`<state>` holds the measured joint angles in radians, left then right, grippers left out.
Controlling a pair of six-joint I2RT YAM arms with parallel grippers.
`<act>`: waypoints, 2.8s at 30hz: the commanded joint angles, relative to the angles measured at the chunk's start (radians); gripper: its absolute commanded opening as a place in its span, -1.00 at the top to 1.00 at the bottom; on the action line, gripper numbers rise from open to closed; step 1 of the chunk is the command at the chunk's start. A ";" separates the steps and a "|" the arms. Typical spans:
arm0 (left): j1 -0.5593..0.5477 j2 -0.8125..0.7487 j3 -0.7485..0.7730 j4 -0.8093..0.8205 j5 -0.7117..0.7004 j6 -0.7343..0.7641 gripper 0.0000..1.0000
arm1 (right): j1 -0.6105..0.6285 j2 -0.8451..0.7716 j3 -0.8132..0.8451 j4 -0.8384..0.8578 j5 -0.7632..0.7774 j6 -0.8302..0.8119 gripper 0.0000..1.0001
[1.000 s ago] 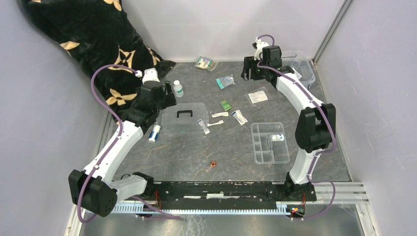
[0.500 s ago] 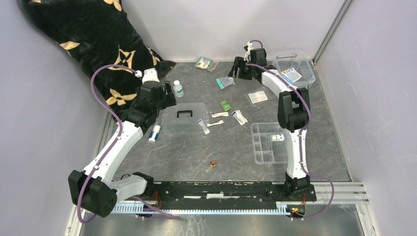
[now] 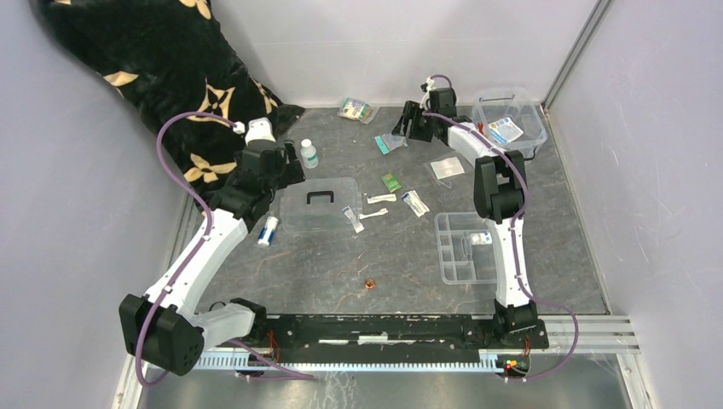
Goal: Organize the medicine kit
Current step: Pick up the medical item at the center of the board, then place the medical item at the medicine box.
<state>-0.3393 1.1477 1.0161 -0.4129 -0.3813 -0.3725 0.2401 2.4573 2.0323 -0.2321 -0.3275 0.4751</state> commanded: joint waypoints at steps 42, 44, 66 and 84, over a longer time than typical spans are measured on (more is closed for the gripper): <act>0.059 0.002 0.016 0.021 0.068 0.037 -0.88 | -0.012 -0.095 -0.017 0.109 -0.055 -0.001 1.00; 0.059 0.003 0.016 0.020 0.068 0.037 -0.88 | -0.017 -0.144 -0.040 0.117 -0.055 -0.004 1.00; 0.060 0.007 0.014 0.026 0.111 0.030 -0.87 | -0.455 -0.606 -0.403 0.022 0.166 -0.084 1.00; 0.060 0.013 0.012 0.029 0.127 0.028 -0.88 | -0.495 -0.491 -0.247 -0.046 0.193 -0.095 0.03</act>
<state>-0.2852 1.1645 1.0161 -0.4122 -0.2596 -0.3729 -0.2539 2.0747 1.7882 -0.3233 -0.1261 0.3798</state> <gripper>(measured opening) 0.938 0.435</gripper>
